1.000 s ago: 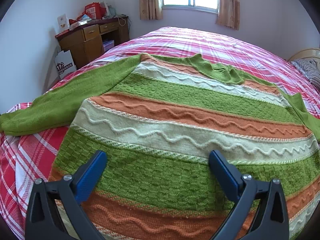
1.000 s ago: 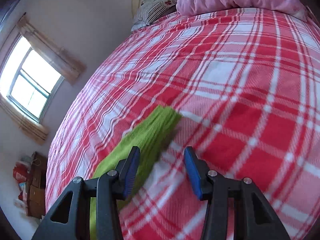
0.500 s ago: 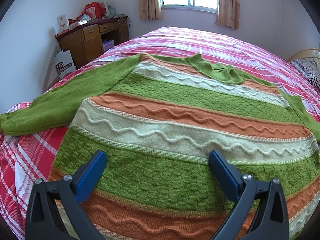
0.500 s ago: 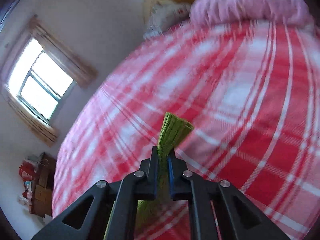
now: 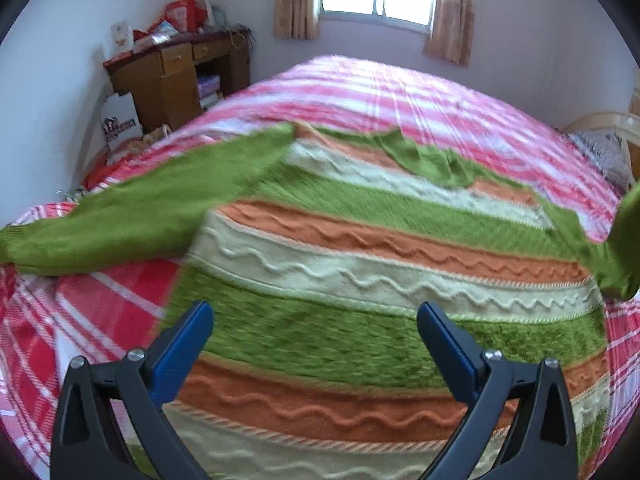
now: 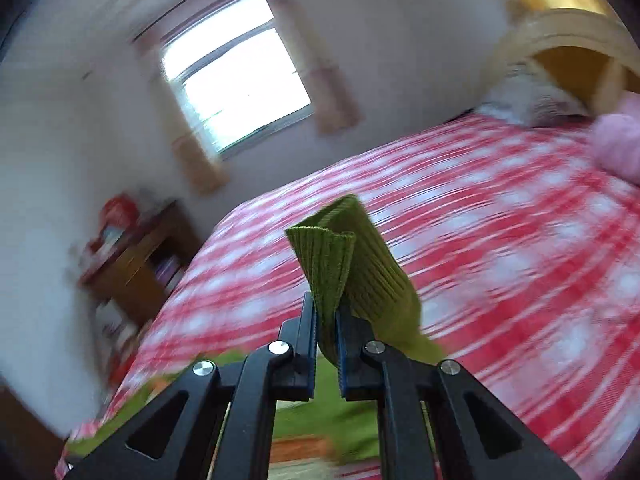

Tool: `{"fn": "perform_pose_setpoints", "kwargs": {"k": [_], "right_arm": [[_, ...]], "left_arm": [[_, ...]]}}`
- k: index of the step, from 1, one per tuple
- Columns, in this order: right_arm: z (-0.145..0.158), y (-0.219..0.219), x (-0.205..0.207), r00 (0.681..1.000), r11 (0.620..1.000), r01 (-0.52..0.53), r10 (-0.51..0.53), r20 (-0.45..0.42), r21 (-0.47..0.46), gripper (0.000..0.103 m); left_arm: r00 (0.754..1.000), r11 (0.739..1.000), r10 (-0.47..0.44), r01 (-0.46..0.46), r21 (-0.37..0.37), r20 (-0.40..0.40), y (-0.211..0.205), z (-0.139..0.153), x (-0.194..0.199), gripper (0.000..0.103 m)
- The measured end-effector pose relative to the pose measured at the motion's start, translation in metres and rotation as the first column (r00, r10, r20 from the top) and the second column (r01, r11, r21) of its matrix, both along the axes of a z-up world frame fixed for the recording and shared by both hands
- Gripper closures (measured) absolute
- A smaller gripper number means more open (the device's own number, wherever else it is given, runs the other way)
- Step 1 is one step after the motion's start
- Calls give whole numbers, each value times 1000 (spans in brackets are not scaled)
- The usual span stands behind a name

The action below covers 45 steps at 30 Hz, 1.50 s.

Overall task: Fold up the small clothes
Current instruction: 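Grasp the green sleeve cuff with the right gripper and lift it, then carry the sleeve across the sweater body with the right gripper and release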

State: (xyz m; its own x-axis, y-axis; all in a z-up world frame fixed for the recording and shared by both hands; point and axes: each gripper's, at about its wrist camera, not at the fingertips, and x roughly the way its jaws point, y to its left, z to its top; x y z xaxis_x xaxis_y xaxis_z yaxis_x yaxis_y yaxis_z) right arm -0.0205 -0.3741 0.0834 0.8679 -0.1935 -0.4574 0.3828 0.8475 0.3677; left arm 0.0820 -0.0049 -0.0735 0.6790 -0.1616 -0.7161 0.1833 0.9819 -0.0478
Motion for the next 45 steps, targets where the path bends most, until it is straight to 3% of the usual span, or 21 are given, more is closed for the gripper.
{"fn": "perform_pose_setpoints", "kwargs": {"k": [4,6,14,27,30,32,34,36,37,39,41,42,45], "right_arm": [[-20,79,52,991,991,-128,126,-34,-41,96],[-38,113,77,981,983,-184,183,-57,-17,96],[-116,211,150,942,956,-293,294,-161,27,96],[-165,298,170,857,884,-466,458,-235,21,94],[-179,300,175,822,858,-502,512,-248,109,82],[-183,299,176,789,806,-550,587,-181,217,46],[-178,298,173,765,766,-585,630,-133,268,38],[-172,296,169,726,711,-627,682,-94,319,38],[-166,292,163,728,710,-633,682,-75,308,38],[-150,275,143,785,781,-593,615,-75,197,39],[-141,254,130,846,854,-513,520,-120,84,58],[-141,240,127,869,882,-468,471,-153,58,59],[-161,214,130,885,921,-380,388,-259,82,63]], "left_arm": [[998,1000,12,-14,26,69,20,9,-2,0],[996,998,25,-29,51,83,29,6,-1,0],[995,997,77,-78,17,61,67,-10,3,0],[991,992,123,-123,-10,53,94,-21,12,0],[990,991,135,-135,-17,42,99,-23,14,0],[990,990,138,-137,-18,35,100,-24,16,0],[990,991,136,-136,-7,32,98,-24,15,0],[990,991,136,-136,9,30,96,-24,16,0],[991,991,133,-134,20,33,94,-23,16,0],[990,991,130,-132,31,50,93,-20,16,0],[990,991,130,-132,26,60,90,-17,17,0],[990,992,127,-128,18,59,88,-15,18,0],[991,993,118,-119,19,63,78,-9,20,0]]}}
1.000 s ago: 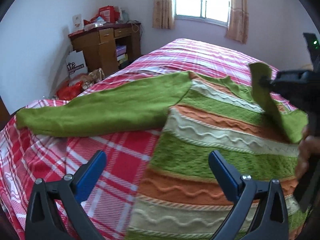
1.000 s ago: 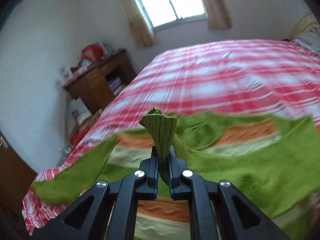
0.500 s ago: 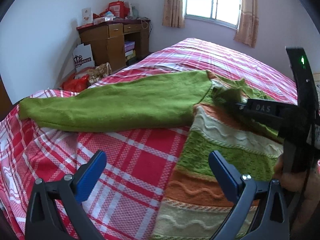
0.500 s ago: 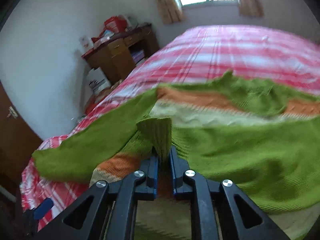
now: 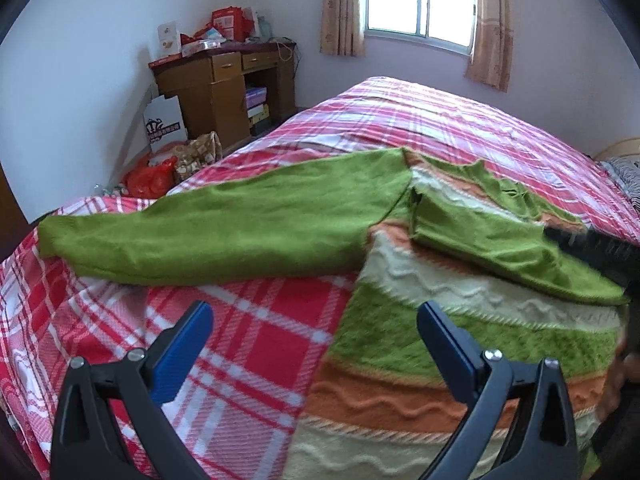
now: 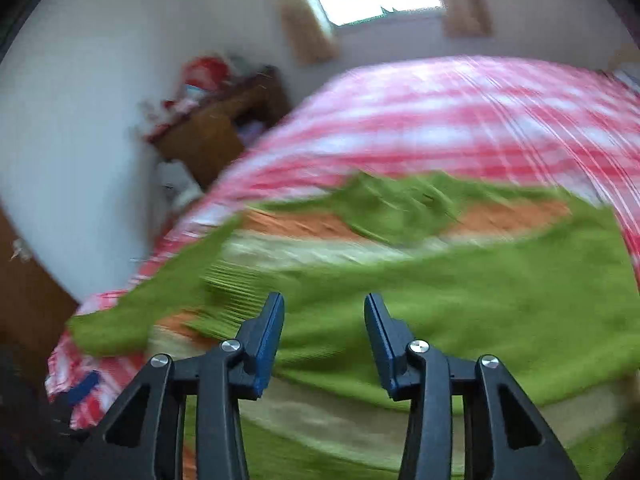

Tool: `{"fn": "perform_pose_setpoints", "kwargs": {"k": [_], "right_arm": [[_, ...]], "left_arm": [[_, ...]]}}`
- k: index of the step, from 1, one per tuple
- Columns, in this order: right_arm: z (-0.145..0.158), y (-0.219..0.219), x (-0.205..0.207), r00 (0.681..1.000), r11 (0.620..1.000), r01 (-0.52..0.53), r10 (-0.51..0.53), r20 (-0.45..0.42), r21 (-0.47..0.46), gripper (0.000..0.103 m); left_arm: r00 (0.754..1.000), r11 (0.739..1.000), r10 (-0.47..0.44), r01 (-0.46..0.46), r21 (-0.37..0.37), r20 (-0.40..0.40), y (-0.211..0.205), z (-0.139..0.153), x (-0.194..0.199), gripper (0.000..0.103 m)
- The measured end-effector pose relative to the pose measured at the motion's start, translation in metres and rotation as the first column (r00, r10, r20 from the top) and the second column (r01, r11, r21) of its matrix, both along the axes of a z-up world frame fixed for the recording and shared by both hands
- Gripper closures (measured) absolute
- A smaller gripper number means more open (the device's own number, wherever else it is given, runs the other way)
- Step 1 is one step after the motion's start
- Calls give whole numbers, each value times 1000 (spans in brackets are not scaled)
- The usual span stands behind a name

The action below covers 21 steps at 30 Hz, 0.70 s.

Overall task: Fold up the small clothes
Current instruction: 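Carry the sleeve across the sweater body with the right gripper and release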

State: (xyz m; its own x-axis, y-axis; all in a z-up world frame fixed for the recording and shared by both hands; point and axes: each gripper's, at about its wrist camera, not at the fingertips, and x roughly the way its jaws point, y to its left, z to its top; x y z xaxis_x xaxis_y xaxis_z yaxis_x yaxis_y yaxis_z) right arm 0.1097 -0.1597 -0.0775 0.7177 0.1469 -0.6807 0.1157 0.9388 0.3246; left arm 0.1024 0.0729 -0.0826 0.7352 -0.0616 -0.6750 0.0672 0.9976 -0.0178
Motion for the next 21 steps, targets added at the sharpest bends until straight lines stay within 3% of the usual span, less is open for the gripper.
{"fn": "perform_pose_setpoints", "kwargs": {"k": [2,4,10,12,16,19,21], "right_arm": [[-20,-4,3,999,999,11,-9,-49,30,64],[-29,1,6,999,998,-10,12,-38,54,64],[-24,22,16,989,979,-141,146,-21,148,64],[-10,9,7,992,981,-128,124,34,149,64],[16,-43,-22,997,999,24,-27,73,34,64],[13,-87,-41,990,986,142,-141,15,-92,64],[2,-109,-51,982,976,181,-186,-33,-123,64]], "left_arm": [[1000,1000,-20,20,8,17,-8,6,-1,0],[999,999,-35,34,25,36,-15,11,-1,0],[996,996,-75,72,57,52,-43,24,14,0],[996,995,-76,73,63,54,-54,26,21,0],[995,993,-88,85,78,40,-79,19,38,0],[995,991,-93,88,104,40,-100,10,47,0],[996,986,-81,75,148,36,-113,1,54,0]]}}
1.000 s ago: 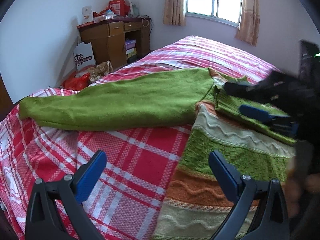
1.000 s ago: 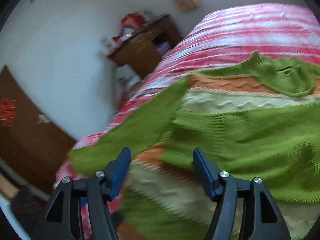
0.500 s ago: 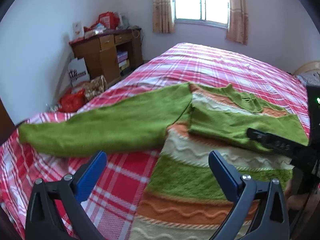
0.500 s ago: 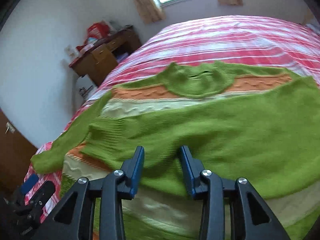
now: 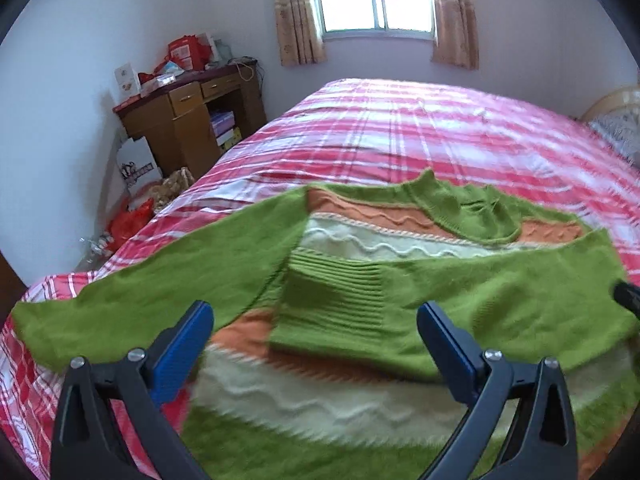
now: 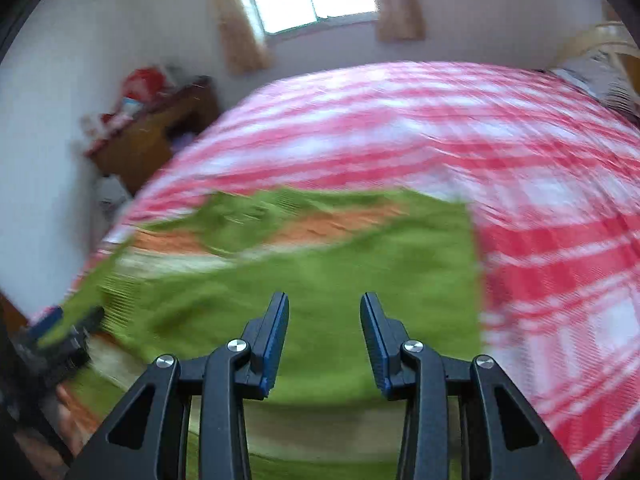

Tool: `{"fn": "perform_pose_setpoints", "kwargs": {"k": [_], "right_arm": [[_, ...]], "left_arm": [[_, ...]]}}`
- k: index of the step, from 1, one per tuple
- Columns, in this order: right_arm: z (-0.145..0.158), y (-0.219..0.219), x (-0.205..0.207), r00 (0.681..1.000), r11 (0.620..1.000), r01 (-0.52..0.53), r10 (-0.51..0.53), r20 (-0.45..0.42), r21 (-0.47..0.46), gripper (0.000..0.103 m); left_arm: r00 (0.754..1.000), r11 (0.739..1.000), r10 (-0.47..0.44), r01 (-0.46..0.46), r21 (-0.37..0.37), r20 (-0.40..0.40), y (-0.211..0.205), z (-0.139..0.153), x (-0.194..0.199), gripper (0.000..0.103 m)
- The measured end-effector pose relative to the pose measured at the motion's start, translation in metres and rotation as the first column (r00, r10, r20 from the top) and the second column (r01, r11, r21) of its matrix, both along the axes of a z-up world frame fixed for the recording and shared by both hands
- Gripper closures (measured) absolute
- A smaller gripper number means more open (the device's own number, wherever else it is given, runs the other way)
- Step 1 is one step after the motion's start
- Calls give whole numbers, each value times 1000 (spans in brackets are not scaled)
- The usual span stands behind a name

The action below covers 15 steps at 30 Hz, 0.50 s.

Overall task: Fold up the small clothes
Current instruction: 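Carry the sleeve across the sweater body with the right gripper and release, then grasp the other green sleeve cuff with the left gripper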

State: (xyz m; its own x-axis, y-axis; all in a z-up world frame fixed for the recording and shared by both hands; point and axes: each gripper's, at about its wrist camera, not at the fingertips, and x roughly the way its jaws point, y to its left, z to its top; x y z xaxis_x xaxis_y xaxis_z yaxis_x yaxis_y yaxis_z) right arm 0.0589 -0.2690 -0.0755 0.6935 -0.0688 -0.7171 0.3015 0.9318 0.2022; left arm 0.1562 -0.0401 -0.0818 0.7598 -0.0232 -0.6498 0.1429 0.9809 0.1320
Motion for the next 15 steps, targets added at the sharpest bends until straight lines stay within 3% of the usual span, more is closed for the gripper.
{"fn": "perform_pose_setpoints", "kwargs": {"k": [2,4,8,10,15], "right_arm": [[-15,-11,-9,999,1000,17,-17,-48,-4,64],[-28,-13,-22,1000,1000,4,-4,-10,-7,64],[-27,-4,-20,1000,997,9,-11,-25,-78,62],[-26,4,-17,999,992,-9,4,-40,-127,55],[-27,5,-19,999,993,-25,21,-28,-119,50]], "left_arm": [[999,999,13,-12,35,-30,-8,-11,7,0],[995,998,21,-16,54,-93,-9,-20,15,0],[995,999,37,-35,26,-93,2,-15,12,0],[996,998,50,-48,29,-79,13,-10,4,0],[979,977,188,-195,-81,-81,85,7,-15,0]]}}
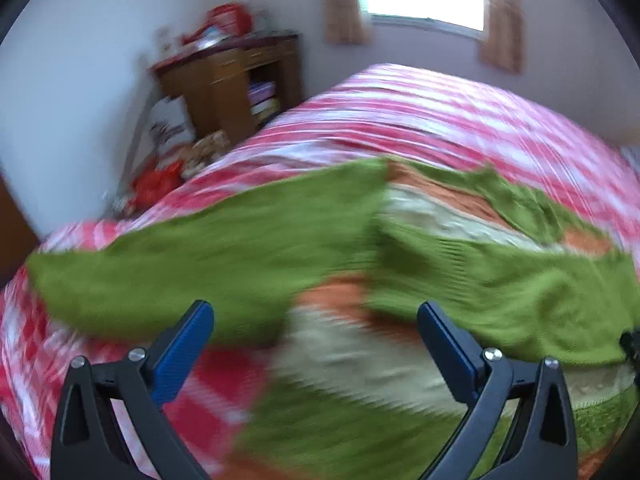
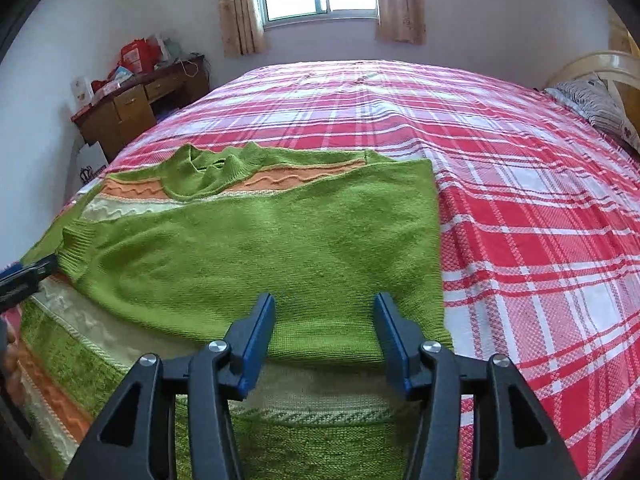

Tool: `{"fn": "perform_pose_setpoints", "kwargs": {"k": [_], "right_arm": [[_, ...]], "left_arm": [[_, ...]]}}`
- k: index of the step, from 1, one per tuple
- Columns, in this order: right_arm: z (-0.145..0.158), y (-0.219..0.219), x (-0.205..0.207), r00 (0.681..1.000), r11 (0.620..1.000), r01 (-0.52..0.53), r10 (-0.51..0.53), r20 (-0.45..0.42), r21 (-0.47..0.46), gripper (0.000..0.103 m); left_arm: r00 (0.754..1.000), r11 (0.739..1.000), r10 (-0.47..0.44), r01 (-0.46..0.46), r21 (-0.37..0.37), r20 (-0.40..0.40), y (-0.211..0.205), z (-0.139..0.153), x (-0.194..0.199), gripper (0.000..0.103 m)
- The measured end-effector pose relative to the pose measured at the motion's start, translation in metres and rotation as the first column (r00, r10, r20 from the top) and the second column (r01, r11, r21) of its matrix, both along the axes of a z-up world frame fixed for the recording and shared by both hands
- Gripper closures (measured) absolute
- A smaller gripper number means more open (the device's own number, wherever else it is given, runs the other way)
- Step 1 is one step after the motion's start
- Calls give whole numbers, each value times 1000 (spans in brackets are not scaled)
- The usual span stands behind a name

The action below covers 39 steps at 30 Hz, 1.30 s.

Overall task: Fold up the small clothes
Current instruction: 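Grasp the other green sleeve cuff with the left gripper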

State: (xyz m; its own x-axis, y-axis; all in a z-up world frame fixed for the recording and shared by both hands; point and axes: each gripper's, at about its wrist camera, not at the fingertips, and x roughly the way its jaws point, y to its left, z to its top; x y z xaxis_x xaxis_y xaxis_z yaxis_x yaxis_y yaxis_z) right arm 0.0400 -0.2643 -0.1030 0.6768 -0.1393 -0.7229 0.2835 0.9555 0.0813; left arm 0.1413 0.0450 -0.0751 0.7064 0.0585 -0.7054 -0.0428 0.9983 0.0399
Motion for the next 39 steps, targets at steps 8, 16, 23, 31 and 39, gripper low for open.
{"fn": "perform_pose_setpoints", "kwargs": {"k": [8,16,23,31,39], "right_arm": [[1,-1,-2,1000,1000,-2,2,15,22,50],[1,0,-2,1000,1000,-2,1,14,19,50],[1,1,-2,1000,1000,-1,1,13,15,49],[0,2,-1,1000,1000,1,-1,10,8,49],[0,3,-2,1000,1000,2,-2,14,12,49]], "left_arm": [[852,861,508,-506,-47,128,171,43,-15,0],[712,656,687,-694,-298,-146,284,-4,5,41],[729,656,657,-678,-333,-191,279,-27,26,51],[715,670,686,-693,-268,-135,277,-21,31,81],[763,738,643,-642,-209,-71,258,-7,39,95]]}}
